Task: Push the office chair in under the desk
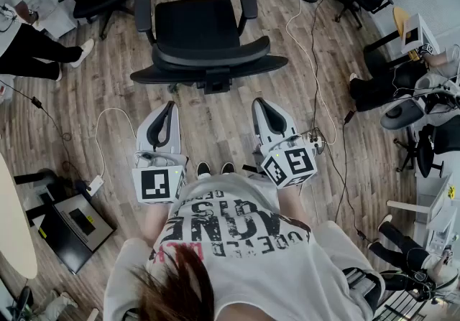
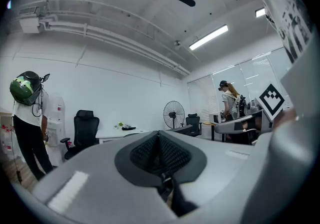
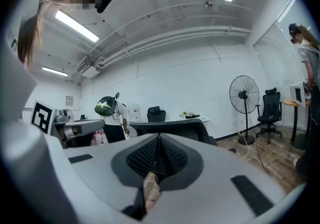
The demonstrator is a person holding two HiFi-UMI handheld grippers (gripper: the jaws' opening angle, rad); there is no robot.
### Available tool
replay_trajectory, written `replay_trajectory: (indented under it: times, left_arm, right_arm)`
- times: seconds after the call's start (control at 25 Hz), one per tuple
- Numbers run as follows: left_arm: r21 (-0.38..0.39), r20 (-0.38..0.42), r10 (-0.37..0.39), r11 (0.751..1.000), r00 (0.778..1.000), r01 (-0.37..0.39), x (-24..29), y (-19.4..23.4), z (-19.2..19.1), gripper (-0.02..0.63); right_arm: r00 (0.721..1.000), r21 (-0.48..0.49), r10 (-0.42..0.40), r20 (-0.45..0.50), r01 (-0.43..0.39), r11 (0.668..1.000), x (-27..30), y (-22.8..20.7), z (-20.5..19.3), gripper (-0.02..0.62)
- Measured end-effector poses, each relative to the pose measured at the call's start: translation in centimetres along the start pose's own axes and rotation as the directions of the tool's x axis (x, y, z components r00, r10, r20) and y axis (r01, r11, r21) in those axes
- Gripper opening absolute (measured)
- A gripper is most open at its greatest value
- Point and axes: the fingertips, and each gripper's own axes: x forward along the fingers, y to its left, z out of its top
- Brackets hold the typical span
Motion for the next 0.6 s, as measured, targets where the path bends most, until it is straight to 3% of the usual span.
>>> replay_trajectory:
  times: [0.32, 0.6]
  left_arm:
    - [-0.005, -0.003, -0.014, 1.000, 1.000, 0.014, -0.3, 0.2, -0.5, 0.012]
    - [-0.031, -0.029, -0.015, 0.999, 0.999, 0.014, 0.0, 0.2, -1.4, 0.012]
  right_arm:
    - [1.000, -0.022, 0.002, 0.025, -0.001, 1.000, -0.4, 0.9, 0.8, 0.020]
    - [1.000, -0.120, 0.025, 0.008, -0.024, 0.993, -0.4, 1.7, 0.8, 0.021]
